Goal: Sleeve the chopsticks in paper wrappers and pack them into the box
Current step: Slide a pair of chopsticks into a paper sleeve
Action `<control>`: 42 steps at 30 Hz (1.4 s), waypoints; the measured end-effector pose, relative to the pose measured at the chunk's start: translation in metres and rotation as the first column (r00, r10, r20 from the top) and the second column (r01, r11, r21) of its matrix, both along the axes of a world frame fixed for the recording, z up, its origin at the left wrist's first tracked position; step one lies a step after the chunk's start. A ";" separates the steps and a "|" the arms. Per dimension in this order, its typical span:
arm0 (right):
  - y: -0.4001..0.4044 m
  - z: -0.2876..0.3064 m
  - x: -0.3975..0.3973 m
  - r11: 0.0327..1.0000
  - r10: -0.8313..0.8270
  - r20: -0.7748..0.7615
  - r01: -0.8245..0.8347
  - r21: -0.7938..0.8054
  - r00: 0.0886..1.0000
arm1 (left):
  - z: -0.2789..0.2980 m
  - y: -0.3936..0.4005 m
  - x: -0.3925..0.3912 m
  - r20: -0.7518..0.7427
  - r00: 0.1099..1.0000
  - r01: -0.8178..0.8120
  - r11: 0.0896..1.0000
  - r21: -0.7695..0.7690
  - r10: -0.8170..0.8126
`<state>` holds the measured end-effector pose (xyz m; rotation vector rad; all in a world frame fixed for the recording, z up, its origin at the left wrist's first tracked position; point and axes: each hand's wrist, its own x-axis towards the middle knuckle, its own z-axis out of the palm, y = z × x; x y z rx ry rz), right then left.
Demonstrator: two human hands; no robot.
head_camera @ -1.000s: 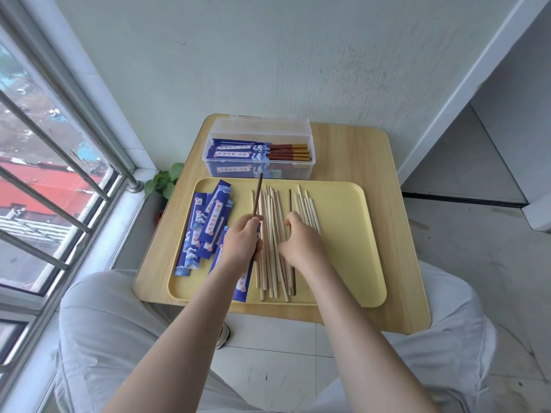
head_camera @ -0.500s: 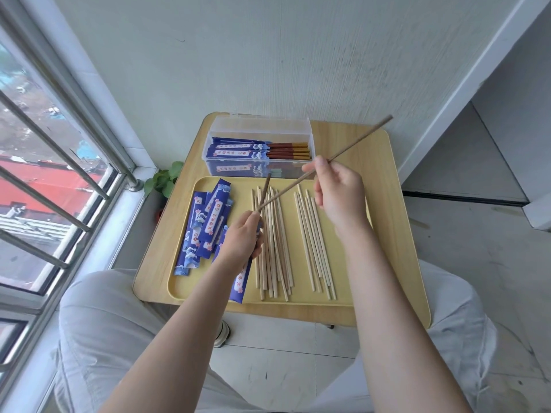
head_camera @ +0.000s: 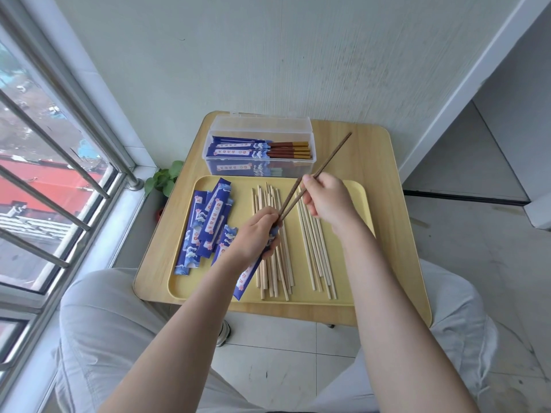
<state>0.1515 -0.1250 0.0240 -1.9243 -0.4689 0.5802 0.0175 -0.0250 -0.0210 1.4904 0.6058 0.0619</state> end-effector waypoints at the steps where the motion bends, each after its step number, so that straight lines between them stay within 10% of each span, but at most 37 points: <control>1: 0.001 -0.002 -0.002 0.998 0.037 -0.019 -0.037 -0.044 0.999 | 0.000 0.000 0.001 -0.007 1.000 0.006 1.000 0.025 -0.006; 10: 0.000 -0.013 -0.007 0.934 0.310 -0.318 -0.350 -0.075 0.896 | 0.003 0.000 0.003 -0.046 0.999 0.011 0.992 0.126 -0.005; 17: 0.002 -0.008 0.004 0.990 -0.136 -0.097 0.139 0.023 0.986 | 0.004 0.001 0.006 -0.089 0.996 0.026 0.990 0.137 -0.014; 25: 0.010 -0.024 -0.008 0.994 -0.065 -0.028 0.067 0.088 0.998 | 0.007 0.001 0.013 -0.095 0.995 0.027 0.981 0.191 -0.009; 29: 0.012 -0.021 -0.003 0.974 -0.109 -0.120 0.130 0.188 0.987 | 0.003 0.003 0.015 -0.199 0.980 0.138 0.807 0.575 -0.026; 42: 0.014 -0.038 0.003 0.863 -0.361 -0.281 0.433 0.261 0.889 | -0.001 0.009 0.030 -0.341 0.890 0.212 0.387 0.898 0.303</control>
